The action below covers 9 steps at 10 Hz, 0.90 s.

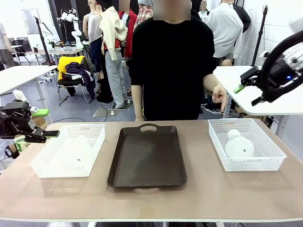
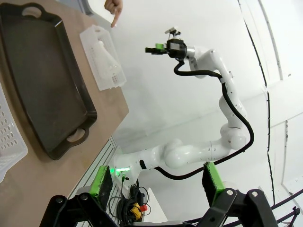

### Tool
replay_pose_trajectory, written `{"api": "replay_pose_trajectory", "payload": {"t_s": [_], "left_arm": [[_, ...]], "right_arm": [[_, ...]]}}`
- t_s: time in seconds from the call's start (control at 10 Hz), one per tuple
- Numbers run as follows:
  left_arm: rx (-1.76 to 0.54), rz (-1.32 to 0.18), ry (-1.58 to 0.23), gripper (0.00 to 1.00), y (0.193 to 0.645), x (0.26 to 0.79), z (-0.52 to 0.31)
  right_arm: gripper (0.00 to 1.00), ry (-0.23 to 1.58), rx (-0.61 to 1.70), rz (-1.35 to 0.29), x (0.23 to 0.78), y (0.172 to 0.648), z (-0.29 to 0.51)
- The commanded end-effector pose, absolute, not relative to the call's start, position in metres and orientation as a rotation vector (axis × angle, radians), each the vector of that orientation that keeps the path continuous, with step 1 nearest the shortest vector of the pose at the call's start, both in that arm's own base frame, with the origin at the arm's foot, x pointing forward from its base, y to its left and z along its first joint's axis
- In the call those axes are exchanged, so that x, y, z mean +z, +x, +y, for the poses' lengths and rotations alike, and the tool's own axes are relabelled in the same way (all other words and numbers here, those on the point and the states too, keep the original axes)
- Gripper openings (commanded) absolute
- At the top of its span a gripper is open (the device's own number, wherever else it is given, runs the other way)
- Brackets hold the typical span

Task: Prepare the laboratory tools.
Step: Pick up the Big flask that the person points to.

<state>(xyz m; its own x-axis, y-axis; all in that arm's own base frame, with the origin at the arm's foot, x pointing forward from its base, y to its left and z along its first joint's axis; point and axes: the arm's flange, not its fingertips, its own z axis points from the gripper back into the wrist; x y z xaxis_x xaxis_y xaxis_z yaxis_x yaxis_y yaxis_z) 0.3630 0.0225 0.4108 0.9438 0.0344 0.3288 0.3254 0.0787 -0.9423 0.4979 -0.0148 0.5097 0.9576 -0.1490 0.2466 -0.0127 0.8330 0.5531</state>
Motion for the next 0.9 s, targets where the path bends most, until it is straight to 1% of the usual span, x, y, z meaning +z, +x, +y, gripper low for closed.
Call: {"api": "replay_pose_trajectory", "payload": {"t_s": [0.0,0.1,0.2,0.3,0.5,0.8], "left_arm": [[-0.227,-0.298,-1.489,1.0,0.36,0.412,0.024],[-0.227,-0.298,-1.489,1.0,0.36,0.412,0.024],[-0.227,-0.298,-1.489,1.0,0.36,0.412,0.024],[-0.227,-0.298,-1.489,1.0,0.36,0.412,0.024],[-0.227,-0.298,-1.489,1.0,0.36,0.412,0.024],[-0.227,-0.298,-1.489,1.0,0.36,0.412,0.024]], "right_arm": [[1.0,0.397,-0.176,-0.124,0.495,0.527,-0.002],[1.0,0.308,-0.242,-0.079,0.484,0.538,0.002],[1.0,0.239,-0.258,-0.095,0.471,0.547,0.005],[1.0,0.194,-0.281,-0.07,0.45,0.554,0.008],[1.0,0.176,-0.274,-0.039,0.421,0.565,0.014],[1.0,0.158,-0.287,-0.073,0.405,0.568,0.023]]}}
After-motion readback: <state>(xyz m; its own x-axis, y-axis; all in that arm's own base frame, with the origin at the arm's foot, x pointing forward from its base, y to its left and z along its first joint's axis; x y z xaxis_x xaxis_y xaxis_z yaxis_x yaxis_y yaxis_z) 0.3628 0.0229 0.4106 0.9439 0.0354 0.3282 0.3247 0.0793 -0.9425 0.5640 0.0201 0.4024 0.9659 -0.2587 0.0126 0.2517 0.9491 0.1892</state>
